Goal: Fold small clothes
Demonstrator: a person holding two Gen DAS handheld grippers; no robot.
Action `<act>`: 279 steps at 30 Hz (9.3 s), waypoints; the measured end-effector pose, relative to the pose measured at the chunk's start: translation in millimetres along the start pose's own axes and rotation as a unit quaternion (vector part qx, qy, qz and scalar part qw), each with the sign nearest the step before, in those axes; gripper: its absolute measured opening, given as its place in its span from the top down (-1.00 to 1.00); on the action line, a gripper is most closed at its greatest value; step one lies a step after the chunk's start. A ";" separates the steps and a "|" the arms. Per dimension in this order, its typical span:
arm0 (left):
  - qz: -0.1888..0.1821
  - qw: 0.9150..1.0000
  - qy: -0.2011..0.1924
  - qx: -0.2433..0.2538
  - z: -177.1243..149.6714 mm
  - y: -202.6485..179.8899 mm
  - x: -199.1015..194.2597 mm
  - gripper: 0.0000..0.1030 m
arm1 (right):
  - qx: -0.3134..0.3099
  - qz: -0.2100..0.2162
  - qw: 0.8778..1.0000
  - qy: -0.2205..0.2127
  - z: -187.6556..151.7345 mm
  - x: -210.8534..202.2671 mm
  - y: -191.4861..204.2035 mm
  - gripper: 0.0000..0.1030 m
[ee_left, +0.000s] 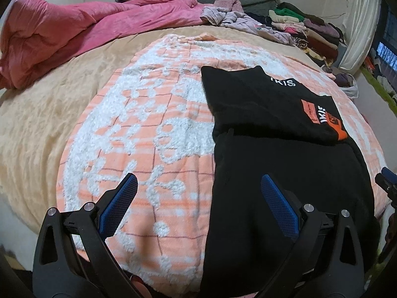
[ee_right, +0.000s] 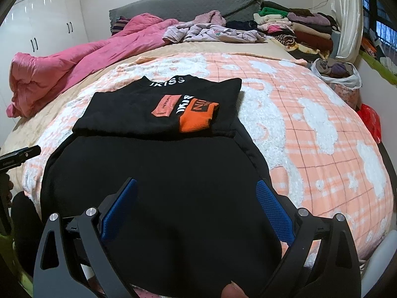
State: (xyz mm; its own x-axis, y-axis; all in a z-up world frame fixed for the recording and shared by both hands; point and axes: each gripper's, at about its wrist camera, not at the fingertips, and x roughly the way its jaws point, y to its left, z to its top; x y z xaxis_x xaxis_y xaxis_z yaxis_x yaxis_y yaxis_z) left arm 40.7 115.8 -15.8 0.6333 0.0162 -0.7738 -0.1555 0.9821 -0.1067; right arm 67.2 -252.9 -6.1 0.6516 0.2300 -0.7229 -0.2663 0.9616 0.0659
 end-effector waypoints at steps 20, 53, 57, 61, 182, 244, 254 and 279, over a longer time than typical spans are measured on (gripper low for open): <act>-0.053 0.997 0.049 0.014 -52.1 -2.5 -2.8 -0.35 | -0.003 -0.016 1.000 0.020 -28.6 -7.9 -15.0 -0.85; -0.101 0.985 0.139 0.011 -101.1 -11.0 12.5 0.43 | 0.058 0.020 0.995 0.078 -86.7 -9.7 -66.5 -0.44; -0.108 0.983 0.149 0.005 -107.1 -7.9 13.0 0.43 | 0.049 0.026 0.994 0.094 -92.0 -4.2 -65.4 0.30; -0.112 0.981 0.158 0.003 -110.9 -6.8 15.2 0.43 | 0.054 0.027 0.994 0.094 -94.7 -3.8 -73.2 0.37; -0.019 0.997 -0.026 0.073 82.8 -73.4 100.1 0.67 | -0.094 0.035 0.995 -0.002 92.2 122.7 11.9 0.33; 0.029 0.998 -0.057 -0.012 169.4 -28.0 151.0 0.92 | 0.039 0.010 0.997 -0.060 160.0 147.3 -104.2 0.95; 0.049 0.998 -0.032 -0.005 153.7 -25.5 170.2 0.85 | 0.004 -0.048 0.999 0.002 145.2 184.4 -94.7 0.94; 0.042 0.998 -0.036 -0.013 144.4 -23.6 135.7 0.21 | 0.036 -0.027 0.999 -0.018 137.3 153.5 -97.3 -0.01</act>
State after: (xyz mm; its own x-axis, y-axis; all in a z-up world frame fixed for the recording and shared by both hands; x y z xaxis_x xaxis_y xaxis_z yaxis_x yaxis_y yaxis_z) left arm 239.8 122.0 -28.1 0.6693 0.1132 -0.7343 -0.2300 0.9714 -0.0599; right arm 290.6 -290.6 -29.0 0.6897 0.1811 -0.7011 -0.1792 0.9808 0.0771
